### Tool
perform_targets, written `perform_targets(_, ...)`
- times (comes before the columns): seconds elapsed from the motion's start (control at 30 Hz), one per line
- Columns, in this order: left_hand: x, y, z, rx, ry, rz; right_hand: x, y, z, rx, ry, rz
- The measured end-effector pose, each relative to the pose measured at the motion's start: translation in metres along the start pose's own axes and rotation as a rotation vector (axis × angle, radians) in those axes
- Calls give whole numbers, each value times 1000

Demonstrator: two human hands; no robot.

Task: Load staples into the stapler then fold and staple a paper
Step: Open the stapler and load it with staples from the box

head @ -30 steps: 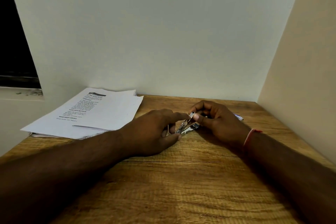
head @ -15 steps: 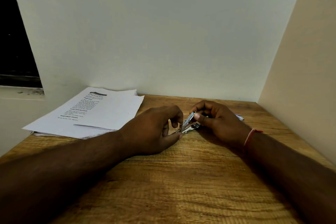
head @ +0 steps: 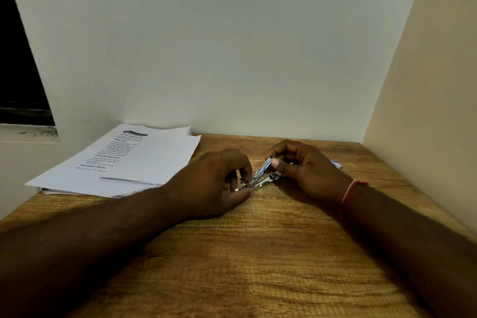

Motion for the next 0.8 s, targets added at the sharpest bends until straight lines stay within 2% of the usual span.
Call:
perform_targets(0.13,2,1,0,-15,-18,-26,2,-1,-3,-20,-42,41)
perform_targets(0.43,0,0,-3,1,-34,-51,10,-2,-6,-94,-336,23)
perform_targets(0.63,-2,0,-4,-6,-61,-62,31,-9,12,-143,-599,-173)
perform_targets(0.8,-6,1,0,-9,-59,-59,43,-15,22,-205,-715,-95)
Point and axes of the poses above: each hand's wrist, its own y-axis towards the middle knuckle, its own z-axis out of the palm, x = y × z, the point moved 2 cm from there along y, towards the middle knuckle, and after that the axes turned 4 degrees about z, right-handed, at the moved point
